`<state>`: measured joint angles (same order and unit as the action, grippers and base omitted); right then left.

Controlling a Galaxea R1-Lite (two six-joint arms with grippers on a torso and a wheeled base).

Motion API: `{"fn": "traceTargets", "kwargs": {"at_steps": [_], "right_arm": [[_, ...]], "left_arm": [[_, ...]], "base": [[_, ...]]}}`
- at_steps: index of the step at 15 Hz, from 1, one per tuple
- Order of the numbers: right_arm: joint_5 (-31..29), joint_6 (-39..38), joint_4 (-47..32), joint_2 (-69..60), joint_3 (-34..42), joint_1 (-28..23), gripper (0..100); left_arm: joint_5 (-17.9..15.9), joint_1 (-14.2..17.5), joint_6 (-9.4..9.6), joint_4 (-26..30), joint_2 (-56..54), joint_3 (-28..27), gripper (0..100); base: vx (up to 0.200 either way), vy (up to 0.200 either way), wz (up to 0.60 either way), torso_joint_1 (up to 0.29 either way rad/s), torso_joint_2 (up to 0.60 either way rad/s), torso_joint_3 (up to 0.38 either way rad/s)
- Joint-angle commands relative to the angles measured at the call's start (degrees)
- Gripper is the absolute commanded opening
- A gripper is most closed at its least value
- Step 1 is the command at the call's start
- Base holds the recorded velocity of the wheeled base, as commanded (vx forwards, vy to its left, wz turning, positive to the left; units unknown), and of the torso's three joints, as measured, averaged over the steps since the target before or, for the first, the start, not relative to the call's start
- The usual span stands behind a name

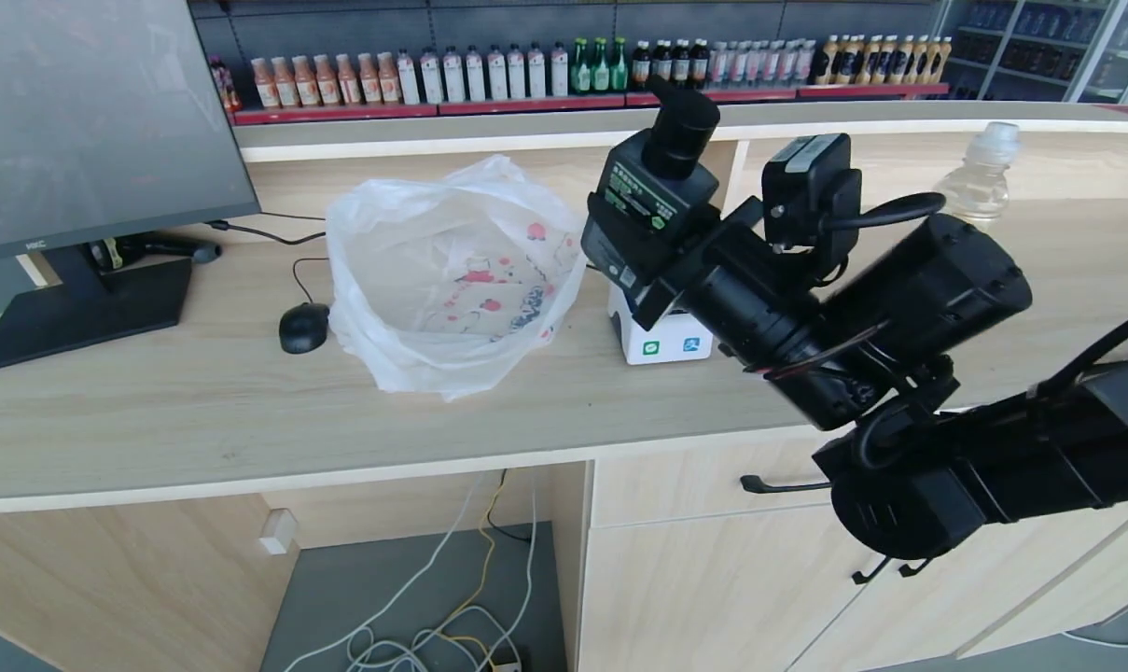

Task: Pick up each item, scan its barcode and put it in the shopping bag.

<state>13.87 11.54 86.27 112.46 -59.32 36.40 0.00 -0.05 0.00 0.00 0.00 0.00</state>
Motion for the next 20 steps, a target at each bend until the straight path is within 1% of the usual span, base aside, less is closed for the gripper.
{"fn": "traceTargets", "kwargs": {"at_steps": [1, 2, 3, 4, 6, 7, 8, 11, 14, 16, 20], "right_arm": [[-1.57, -1.44, 0.12, -6.99, 5.97, 2.62, 0], [-2.71, -1.52, 0.30, -8.48, 8.87, 2.36, 0], [-5.52, -1.96, 0.30, -9.63, 10.89, 2.36, 0], [-10.09, -3.37, 0.30, -11.03, 12.47, 2.89, 0], [-16.51, -6.45, 1.09, -12.53, 15.20, 5.17, 0], [-19.15, -7.50, 3.55, -12.53, 16.69, 6.14, 0], [-21.17, -7.85, 3.73, -12.44, 17.75, 7.10, 0], [-21.43, -9.96, 3.73, -12.97, 19.50, 6.93, 0], [-21.43, -11.02, 3.73, -15.34, 20.47, 6.49, 0], [-21.43, -11.11, 3.73, -19.03, 23.72, 6.40, 0], [-21.43, -11.11, 3.73, -21.58, 25.66, 6.40, 0]], "left_arm": [[0.00, -0.04, 0.18, 0.00, 0.00, 0.00, 100], [0.00, -0.04, 0.18, 0.00, 0.00, 0.00, 100], [0.00, -0.04, 0.18, 0.00, 0.00, 0.00, 100], [0.00, -0.04, 0.00, 0.00, 0.00, 0.00, 100], [0.00, 0.05, -0.18, 0.00, 0.00, 0.00, 100], [0.00, 0.05, -0.18, 0.00, 0.00, 0.00, 100], [0.00, 0.05, -0.18, 0.00, 0.00, 0.00, 100], [0.00, 0.05, -0.18, 0.00, 0.00, 0.00, 100], [0.00, 0.05, -0.18, 0.00, 0.00, 0.00, 100], [0.00, 0.05, -0.18, 0.00, 0.00, 0.00, 100], [0.00, 0.05, -0.18, 0.00, 0.00, 0.00, 100]], "base": [[0.000, 0.000, 0.00, 0.000, 0.00, 0.000], [0.000, 0.000, 0.00, 0.000, 0.00, 0.000], [0.000, 0.000, 0.00, 0.000, 0.00, 0.000], [0.000, 0.000, 0.00, 0.000, 0.00, 0.000], [0.000, 0.000, 0.00, 0.000, 0.00, 0.000], [0.000, 0.000, 0.00, 0.000, 0.00, 0.000], [0.000, 0.000, 0.00, 0.000, 0.00, 0.000], [0.000, 0.000, 0.00, 0.000, 0.00, 0.000], [0.000, 0.200, 0.00, -0.002, 0.00, 0.002], [0.000, 0.200, 0.00, 0.010, 0.00, 0.002], [0.000, 0.200, 0.00, -0.004, 0.00, 0.000]]}}
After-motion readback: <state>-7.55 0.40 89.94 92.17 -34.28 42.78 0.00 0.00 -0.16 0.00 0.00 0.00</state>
